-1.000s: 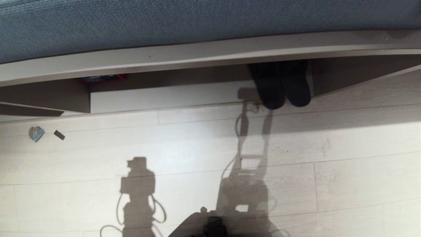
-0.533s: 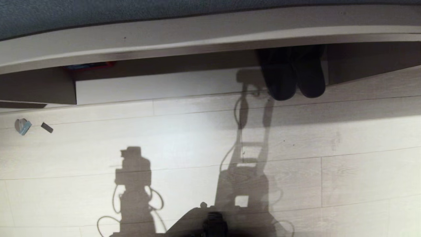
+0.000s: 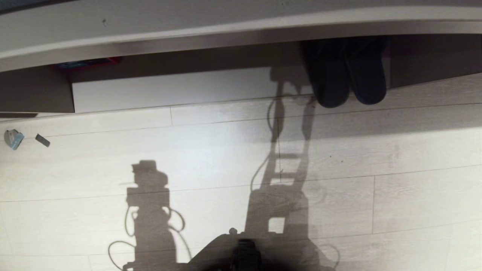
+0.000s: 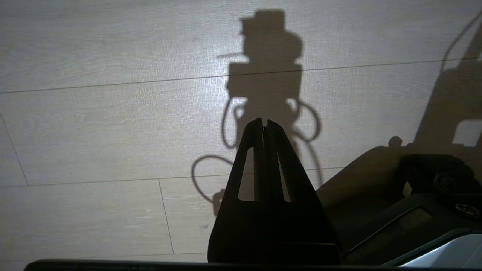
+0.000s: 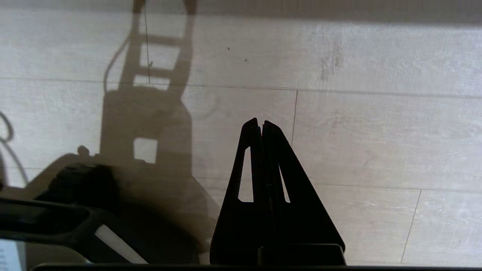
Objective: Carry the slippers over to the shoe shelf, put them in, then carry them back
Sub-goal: Pick up the slippers in the shoe cabinet
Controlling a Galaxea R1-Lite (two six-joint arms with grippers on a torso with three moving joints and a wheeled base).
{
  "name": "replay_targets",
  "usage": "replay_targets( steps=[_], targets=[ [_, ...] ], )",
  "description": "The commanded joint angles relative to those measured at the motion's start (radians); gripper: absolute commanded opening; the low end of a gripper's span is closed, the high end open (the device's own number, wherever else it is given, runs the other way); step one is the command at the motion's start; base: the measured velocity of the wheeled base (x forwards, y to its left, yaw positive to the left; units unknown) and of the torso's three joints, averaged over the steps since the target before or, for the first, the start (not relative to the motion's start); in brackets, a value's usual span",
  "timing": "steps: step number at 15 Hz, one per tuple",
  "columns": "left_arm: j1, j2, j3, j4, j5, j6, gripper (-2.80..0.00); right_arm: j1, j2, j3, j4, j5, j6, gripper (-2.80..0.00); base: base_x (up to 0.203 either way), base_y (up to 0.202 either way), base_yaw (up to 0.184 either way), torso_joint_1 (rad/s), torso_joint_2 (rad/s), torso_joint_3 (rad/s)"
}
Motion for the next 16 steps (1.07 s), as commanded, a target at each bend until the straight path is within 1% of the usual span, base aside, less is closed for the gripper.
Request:
replay_targets(
  steps=[1, 3, 6, 7, 8, 9, 10, 11, 14, 16],
  targets=[
    [0.000, 0.001, 0.008, 0.000, -0.001, -0.001, -2.80, 0.002, 0.291, -0.110, -0.051, 0.019, 0.011, -2.80, 0.000, 0.000, 0.000, 0.000, 0.00, 0.000],
    [0.000, 0.001, 0.008, 0.000, -0.001, -0.001, -2.80, 0.003, 0.497, -0.171, -0.151, 0.058, 0.011, -2.80, 0.000, 0.000, 0.000, 0.000, 0.00, 0.000],
    [0.000, 0.001, 0.008, 0.000, -0.001, -0.001, -2.80, 0.002, 0.787, -0.248, -0.324, 0.114, -0.012, -2.80, 0.000, 0.000, 0.000, 0.000, 0.00, 0.000],
    [0.000, 0.001, 0.008, 0.000, -0.001, -0.001, -2.80, 0.003, 0.870, -0.269, -0.405, 0.128, -0.025, -2.80, 0.000, 0.000, 0.000, 0.000, 0.00, 0.000],
    [0.000, 0.001, 0.008, 0.000, -0.001, -0.001, -2.80, 0.003, 0.943, -0.284, -0.518, 0.140, -0.044, -2.80, 0.000, 0.000, 0.000, 0.000, 0.00, 0.000],
    [0.000, 0.001, 0.008, 0.000, -0.001, -0.001, -2.80, 0.004, 0.998, -0.295, -0.640, 0.150, -0.067, -2.80, 0.000, 0.000, 0.000, 0.000, 0.00, 0.000],
    [0.000, 0.001, 0.008, 0.000, -0.001, -0.001, -2.80, 0.004, 1.032, -0.311, -0.724, 0.158, -0.093, -2.80, 0.000, 0.000, 0.000, 0.000, 0.00, 0.000],
    [0.000, 0.001, 0.008, 0.000, -0.001, -0.001, -2.80, 0.005, 1.038, -0.324, -0.739, 0.160, -0.104, 0.00, 0.000, 0.000, 0.000, 0.000, 0.00, 0.000],
    [0.000, 0.001, 0.008, 0.000, -0.001, -0.001, -2.80, 0.005, 1.056, -0.351, -0.741, 0.162, -0.105, 0.00, 0.000, 0.000, 0.000, 0.000, 0.00, 0.000],
    [0.000, 0.001, 0.008, 0.000, -0.001, -0.001, -2.80, 0.009, 1.092, -0.363, -0.762, 0.196, -0.107, 0.00, 0.000, 0.000, 0.000, 0.000, 0.00, 0.000]
  ],
)
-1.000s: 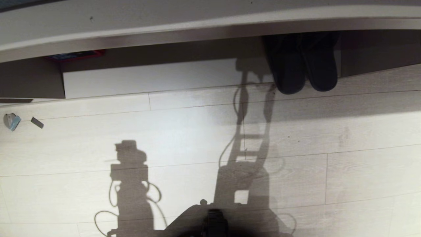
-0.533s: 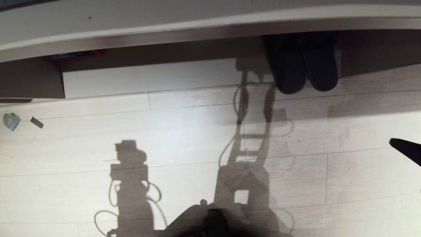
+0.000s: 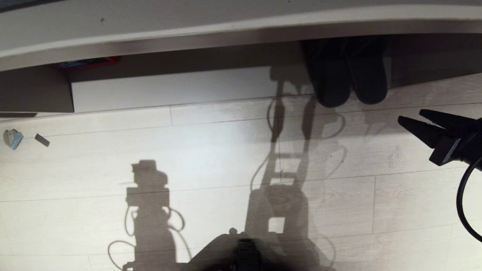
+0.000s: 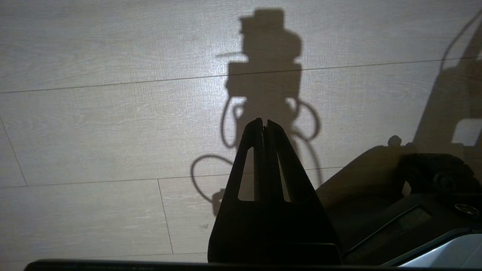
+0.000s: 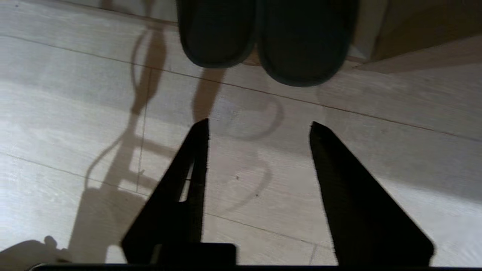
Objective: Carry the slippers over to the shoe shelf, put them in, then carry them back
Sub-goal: Pick up the slippers in the shoe cabinet
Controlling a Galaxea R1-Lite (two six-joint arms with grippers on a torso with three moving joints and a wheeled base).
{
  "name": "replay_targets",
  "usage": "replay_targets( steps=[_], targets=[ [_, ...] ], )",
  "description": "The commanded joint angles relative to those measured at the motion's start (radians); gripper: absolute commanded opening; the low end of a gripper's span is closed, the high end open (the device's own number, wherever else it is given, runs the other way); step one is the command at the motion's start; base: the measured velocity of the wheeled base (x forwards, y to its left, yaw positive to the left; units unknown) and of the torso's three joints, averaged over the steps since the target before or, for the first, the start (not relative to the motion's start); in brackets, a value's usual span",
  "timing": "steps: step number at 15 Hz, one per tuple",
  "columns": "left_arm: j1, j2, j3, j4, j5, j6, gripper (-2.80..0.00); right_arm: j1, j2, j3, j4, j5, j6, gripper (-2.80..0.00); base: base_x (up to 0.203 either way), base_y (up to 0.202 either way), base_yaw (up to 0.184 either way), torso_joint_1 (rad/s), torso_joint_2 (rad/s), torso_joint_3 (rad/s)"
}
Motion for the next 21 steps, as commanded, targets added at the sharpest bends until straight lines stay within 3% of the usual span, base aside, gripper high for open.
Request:
replay_targets(
  steps=[1, 6, 15, 21],
  targets=[
    [0.000, 0.001, 0.008, -0.001, 0.000, 0.000, -2.80, 0.004, 0.074, -0.016, -0.056, 0.042, -0.005, 0.00, 0.000, 0.000, 0.000, 0.000, 0.00, 0.000],
    [0.000, 0.001, 0.008, -0.001, 0.000, 0.000, -2.80, 0.009, 0.315, -0.148, -0.328, 0.061, -0.052, 0.00, 0.000, 0.000, 0.000, 0.000, 0.00, 0.000],
    [0.000, 0.001, 0.008, -0.001, 0.000, 0.000, -2.80, 0.097, 0.456, -0.416, -0.348, 0.068, -0.068, 0.00, 0.000, 0.000, 0.000, 0.000, 0.00, 0.000],
    [0.000, 0.001, 0.008, -0.001, 0.000, 0.000, -2.80, 0.105, 0.508, -0.495, -0.342, 0.045, -0.092, 0.00, 0.000, 0.000, 0.000, 0.000, 0.00, 0.000]
  ],
)
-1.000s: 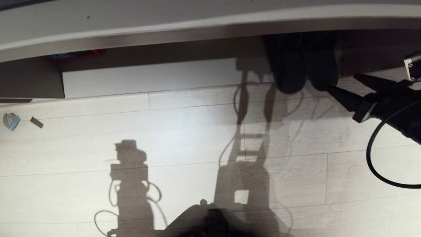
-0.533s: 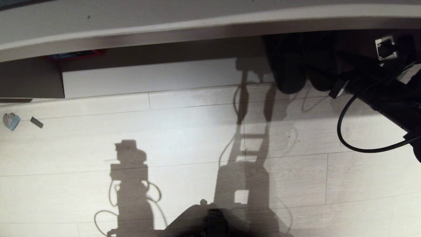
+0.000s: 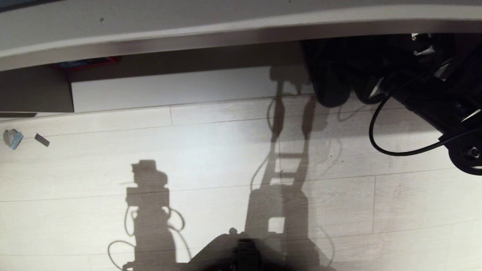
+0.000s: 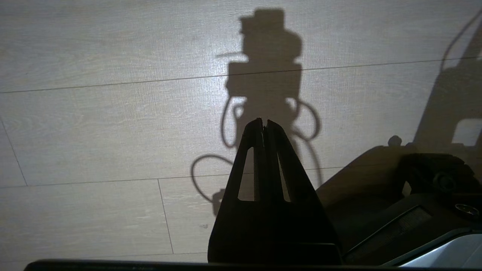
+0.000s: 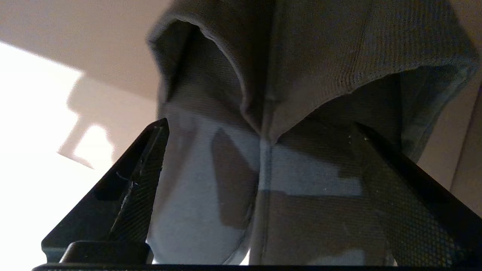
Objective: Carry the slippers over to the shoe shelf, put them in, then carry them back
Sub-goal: Pick up the slippers in the shoe cabinet
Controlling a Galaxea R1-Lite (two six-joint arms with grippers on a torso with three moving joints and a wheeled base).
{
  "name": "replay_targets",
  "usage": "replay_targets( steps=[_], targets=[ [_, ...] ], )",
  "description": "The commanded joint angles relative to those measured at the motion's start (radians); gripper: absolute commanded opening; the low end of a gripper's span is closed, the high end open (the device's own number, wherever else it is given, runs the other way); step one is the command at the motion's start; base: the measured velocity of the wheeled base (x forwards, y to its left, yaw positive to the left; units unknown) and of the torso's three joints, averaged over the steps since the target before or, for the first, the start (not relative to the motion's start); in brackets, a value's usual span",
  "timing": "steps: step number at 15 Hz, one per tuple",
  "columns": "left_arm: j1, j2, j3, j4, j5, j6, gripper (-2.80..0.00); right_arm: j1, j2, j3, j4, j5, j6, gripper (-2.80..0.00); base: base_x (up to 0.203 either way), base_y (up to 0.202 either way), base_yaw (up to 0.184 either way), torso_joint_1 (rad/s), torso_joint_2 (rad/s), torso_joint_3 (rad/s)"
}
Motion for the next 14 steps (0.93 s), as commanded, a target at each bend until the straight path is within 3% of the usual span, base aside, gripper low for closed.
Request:
replay_targets(
  steps=[1, 14],
  targets=[
    [0.000, 0.001, 0.008, -0.001, 0.000, 0.000, -2.80, 0.003, 0.032, -0.033, -0.007, -0.005, -0.003, 0.00, 0.000, 0.000, 0.000, 0.000, 0.00, 0.000],
    [0.000, 0.001, 0.008, -0.001, 0.000, 0.000, -2.80, 0.054, 0.129, -0.236, 0.044, -0.077, -0.063, 0.00, 0.000, 0.000, 0.000, 0.000, 0.00, 0.000]
  ],
)
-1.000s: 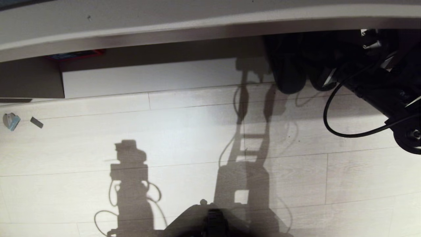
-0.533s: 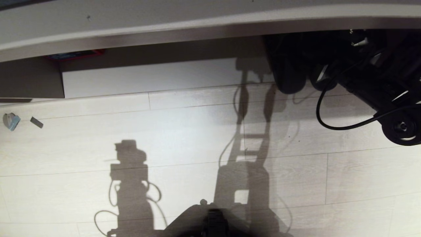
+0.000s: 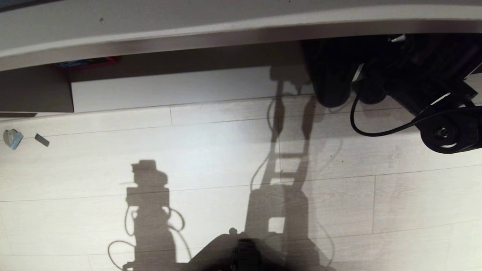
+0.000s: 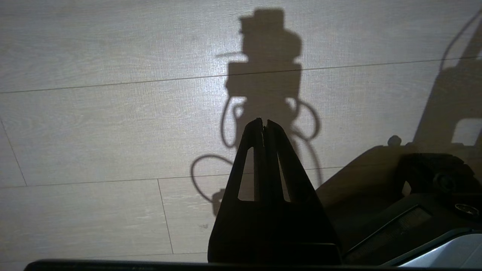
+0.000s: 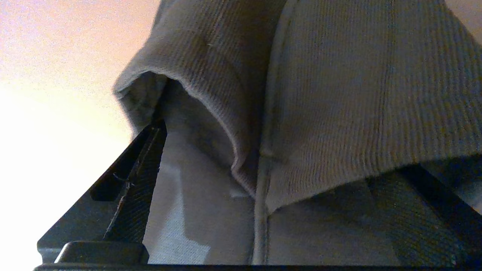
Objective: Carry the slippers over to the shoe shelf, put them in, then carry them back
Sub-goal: Pick up the slippers in the shoe cabinet
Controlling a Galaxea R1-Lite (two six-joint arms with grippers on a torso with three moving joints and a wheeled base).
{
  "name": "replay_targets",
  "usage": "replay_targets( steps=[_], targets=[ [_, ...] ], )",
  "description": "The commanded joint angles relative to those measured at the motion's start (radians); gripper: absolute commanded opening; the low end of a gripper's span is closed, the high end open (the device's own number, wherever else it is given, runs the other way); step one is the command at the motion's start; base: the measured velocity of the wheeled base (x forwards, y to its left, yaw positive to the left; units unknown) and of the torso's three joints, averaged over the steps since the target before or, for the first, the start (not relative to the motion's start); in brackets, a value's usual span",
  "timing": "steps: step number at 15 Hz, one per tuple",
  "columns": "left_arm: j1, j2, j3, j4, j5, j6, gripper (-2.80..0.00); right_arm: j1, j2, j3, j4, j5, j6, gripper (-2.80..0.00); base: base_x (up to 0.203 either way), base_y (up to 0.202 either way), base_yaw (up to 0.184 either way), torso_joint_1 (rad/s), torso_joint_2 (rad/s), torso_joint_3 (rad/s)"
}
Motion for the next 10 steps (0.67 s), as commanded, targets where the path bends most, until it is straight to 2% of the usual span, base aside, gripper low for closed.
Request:
replay_targets(
  steps=[1, 10],
  targets=[
    [0.000, 0.001, 0.008, -0.001, 0.000, -0.001, -2.80, 0.003, 0.022, -0.032, -0.002, -0.003, -0.018, 0.00, 0.000, 0.000, 0.000, 0.000, 0.00, 0.000],
    [0.000, 0.001, 0.008, -0.001, 0.000, -0.001, -2.80, 0.031, 0.086, -0.141, -0.002, -0.056, -0.021, 0.00, 0.000, 0.000, 0.000, 0.000, 0.00, 0.000]
  ],
)
